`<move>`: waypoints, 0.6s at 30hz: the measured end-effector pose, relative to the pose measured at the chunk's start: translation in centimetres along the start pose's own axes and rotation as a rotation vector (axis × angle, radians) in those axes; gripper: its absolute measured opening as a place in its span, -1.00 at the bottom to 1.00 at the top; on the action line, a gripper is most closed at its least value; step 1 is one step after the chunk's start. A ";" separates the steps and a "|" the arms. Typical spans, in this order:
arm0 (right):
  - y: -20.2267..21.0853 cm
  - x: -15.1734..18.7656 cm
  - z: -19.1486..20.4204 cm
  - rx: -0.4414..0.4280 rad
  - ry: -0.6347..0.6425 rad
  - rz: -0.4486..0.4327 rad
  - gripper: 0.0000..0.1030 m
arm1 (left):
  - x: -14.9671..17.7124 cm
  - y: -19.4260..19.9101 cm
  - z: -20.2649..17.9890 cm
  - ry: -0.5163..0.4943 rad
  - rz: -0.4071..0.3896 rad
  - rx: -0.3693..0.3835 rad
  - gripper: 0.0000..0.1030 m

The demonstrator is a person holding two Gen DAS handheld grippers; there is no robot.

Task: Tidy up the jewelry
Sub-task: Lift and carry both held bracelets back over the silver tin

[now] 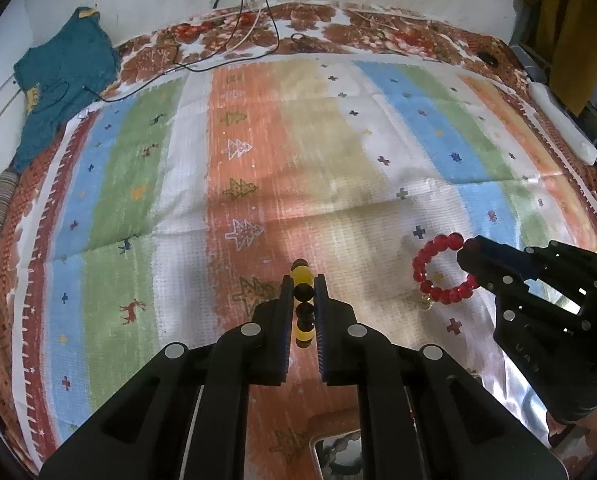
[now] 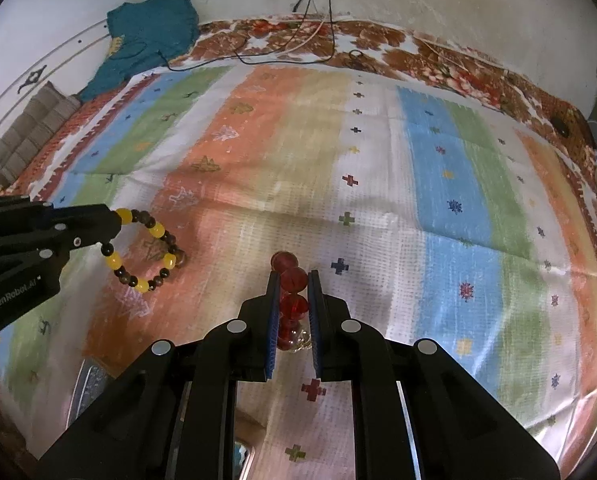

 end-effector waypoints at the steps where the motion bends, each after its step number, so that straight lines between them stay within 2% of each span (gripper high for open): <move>1: 0.1 0.1 0.0 0.001 0.002 -0.002 -0.72 | 0.0 0.2 0.0 -0.001 -0.003 0.000 -0.81; 10: 2.5 0.0 0.9 -0.019 -0.002 -0.068 -0.72 | 0.4 2.5 0.2 0.011 -0.026 -0.003 -0.81; 18: 4.7 0.0 2.1 -0.037 0.010 -0.116 -0.72 | 0.4 5.4 -0.2 0.020 -0.076 0.032 -0.81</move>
Point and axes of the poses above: each gripper's, at about its wrist camera, not at the fingertips, and y roughly against the way its jaws point, z to its left, x to its underside, the point moved 9 cm from there along -y, roughly the way its jaws point, and after that the axes turned 6 degrees about -x, right-handed, at the moved point
